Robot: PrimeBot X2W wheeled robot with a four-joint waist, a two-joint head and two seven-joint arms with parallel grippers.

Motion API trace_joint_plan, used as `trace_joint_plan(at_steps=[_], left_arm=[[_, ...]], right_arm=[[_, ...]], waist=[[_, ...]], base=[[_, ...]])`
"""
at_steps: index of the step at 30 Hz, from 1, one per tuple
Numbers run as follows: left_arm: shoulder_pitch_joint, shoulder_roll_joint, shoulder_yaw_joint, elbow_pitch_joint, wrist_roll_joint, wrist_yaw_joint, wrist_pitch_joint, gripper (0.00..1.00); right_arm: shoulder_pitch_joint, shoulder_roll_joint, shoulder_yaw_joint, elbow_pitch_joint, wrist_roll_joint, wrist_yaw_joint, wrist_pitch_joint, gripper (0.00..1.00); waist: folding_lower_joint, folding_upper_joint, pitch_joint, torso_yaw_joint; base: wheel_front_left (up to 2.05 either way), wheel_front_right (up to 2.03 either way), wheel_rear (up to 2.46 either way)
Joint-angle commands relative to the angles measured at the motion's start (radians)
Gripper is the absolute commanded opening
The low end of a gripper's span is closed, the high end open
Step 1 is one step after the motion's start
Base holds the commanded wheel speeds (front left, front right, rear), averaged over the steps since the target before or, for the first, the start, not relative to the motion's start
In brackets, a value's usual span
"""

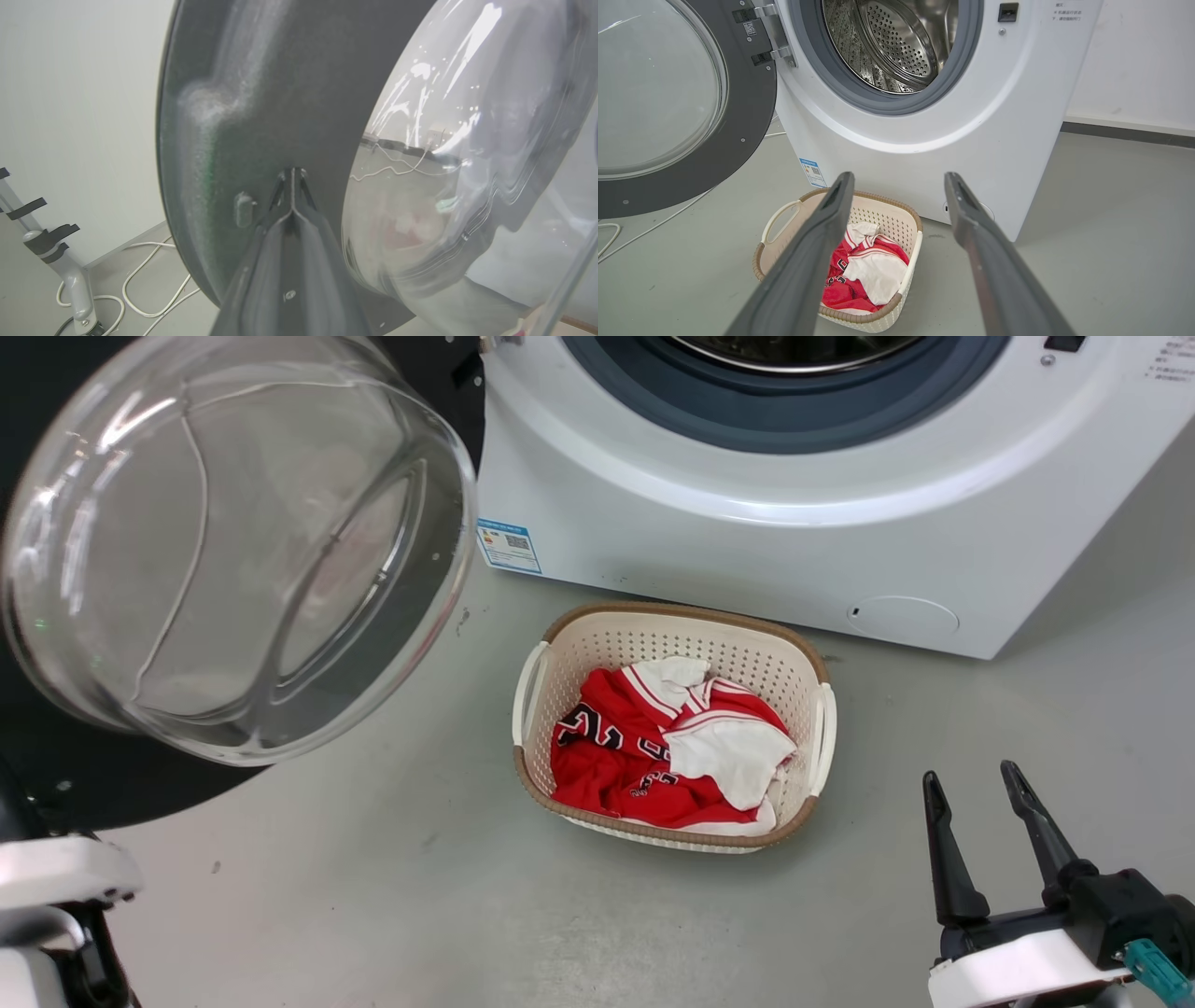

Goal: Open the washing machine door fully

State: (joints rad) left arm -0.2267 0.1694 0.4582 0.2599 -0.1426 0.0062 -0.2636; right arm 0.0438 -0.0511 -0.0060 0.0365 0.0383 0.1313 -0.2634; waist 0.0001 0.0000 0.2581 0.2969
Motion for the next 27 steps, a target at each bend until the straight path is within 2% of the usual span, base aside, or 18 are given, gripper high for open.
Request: trace_joint_plan(at_steps=[1, 3, 14, 27], left_arm=[[-0.022, 0.009, 0.006, 0.008, 0.003, -0.006, -0.002, 0.00], [-0.057, 0.032, 0.026, 0.052, 0.006, -0.031, -0.002, 0.00], [-0.158, 0.104, 0.097, 0.197, 0.025, -0.046, -0.002, 0.00], [-0.170, 0.134, 0.152, 0.238, 0.050, -0.073, -0.002, 0.00]], right_arm=[[-0.011, 0.002, 0.000, -0.002, -0.005, -0.001, -0.002, 1.00], [-0.021, 0.002, -0.001, 0.000, -0.008, -0.001, -0.002, 1.00], [-0.035, 0.002, -0.001, -0.003, -0.010, -0.001, -0.002, 1.00], [-0.033, 0.002, 0.001, -0.001, 0.007, -0.001, -0.002, 1.00]], waist=[[-0.0001, 0.0000, 0.006, -0.006], [-0.0001, 0.0000, 0.015, -0.016], [-0.0001, 0.0000, 0.034, -0.056], [-0.0001, 0.0000, 0.018, -0.073]], base=[[0.00, 0.00, 0.00], [0.00, 0.00, 0.00], [0.00, 0.00, 0.00], [0.00, 0.00, 0.00]])
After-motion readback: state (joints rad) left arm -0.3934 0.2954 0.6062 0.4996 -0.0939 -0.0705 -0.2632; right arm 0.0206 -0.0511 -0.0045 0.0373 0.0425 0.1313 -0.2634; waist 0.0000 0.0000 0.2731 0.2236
